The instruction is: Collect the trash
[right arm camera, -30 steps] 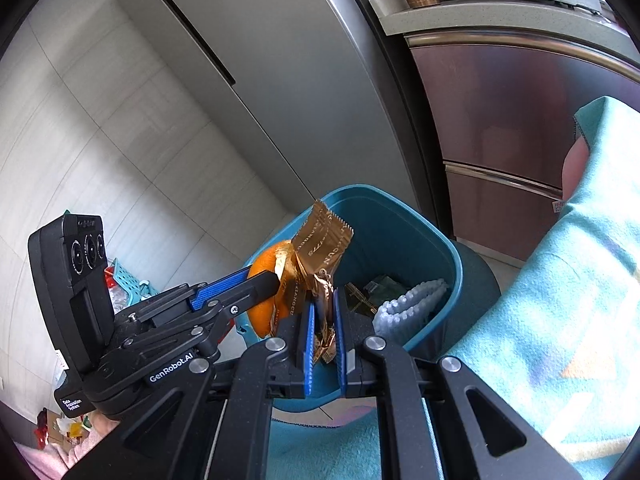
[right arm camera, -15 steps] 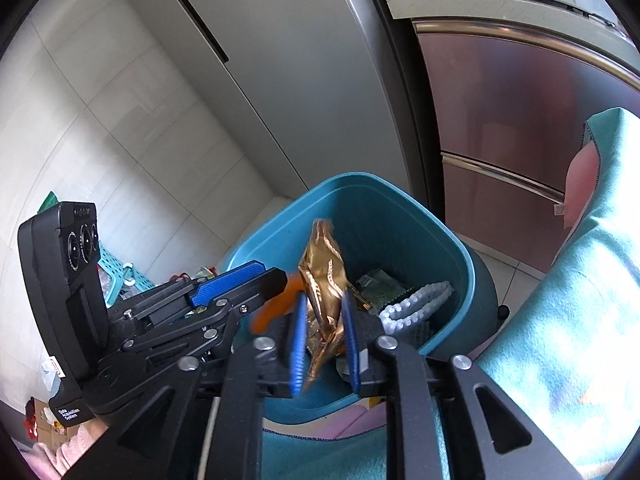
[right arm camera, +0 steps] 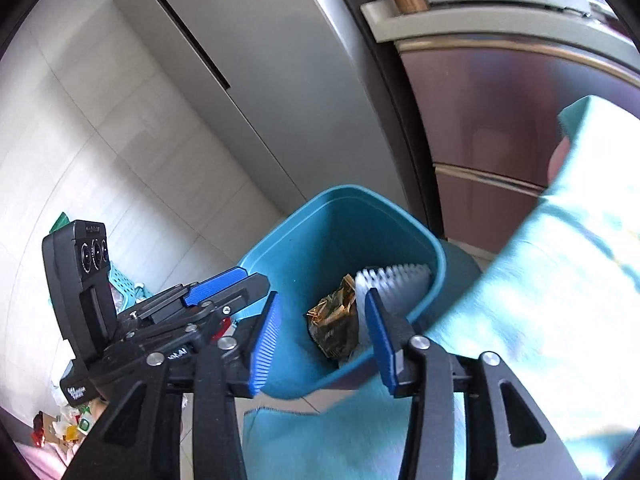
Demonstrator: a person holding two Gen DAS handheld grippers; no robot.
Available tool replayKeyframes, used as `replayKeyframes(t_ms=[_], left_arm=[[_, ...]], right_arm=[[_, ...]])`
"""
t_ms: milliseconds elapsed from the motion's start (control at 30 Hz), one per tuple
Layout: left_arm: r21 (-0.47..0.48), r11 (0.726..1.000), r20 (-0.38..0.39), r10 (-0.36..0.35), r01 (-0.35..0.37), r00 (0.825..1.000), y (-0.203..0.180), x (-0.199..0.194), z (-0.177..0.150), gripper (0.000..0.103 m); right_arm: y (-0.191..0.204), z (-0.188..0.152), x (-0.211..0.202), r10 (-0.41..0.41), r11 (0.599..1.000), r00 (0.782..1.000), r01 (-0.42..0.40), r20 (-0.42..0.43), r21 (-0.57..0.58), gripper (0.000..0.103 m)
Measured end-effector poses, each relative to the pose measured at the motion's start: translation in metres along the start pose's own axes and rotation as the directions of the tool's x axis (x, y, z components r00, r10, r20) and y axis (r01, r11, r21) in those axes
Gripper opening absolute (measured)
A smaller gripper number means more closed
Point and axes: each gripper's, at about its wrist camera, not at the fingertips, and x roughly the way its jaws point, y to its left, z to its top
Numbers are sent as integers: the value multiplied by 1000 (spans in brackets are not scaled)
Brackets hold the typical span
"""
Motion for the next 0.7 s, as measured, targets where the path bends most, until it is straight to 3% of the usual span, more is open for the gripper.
replayKeyframes(t_ms=[200,333,400,500,700], left_arm=[[42,997,88,-64,60,994,-17,-38,-7,67],[96,993,173,-86,70,981,-40,-67,-16,96],[118,990,205,-96,72,974,-53,-77,-21,97],[144,988,242,-98,65,965,-72,-89,-29,97],[187,980,306,-128,72,943,-116,-110,-45,97]], right_arm=[[-3,-19,-56,-48,998,990,51,136,-24,65],[-7,-39,-96,-121,991,963,130,239,-20,82],[-9,-49,-113,-163,985,947,173,276,-11,85],[-10,-68,-137,-242,968,908,252,343,16,95],[-18,-105,-184,-396,908,797,413,456,67,96]])
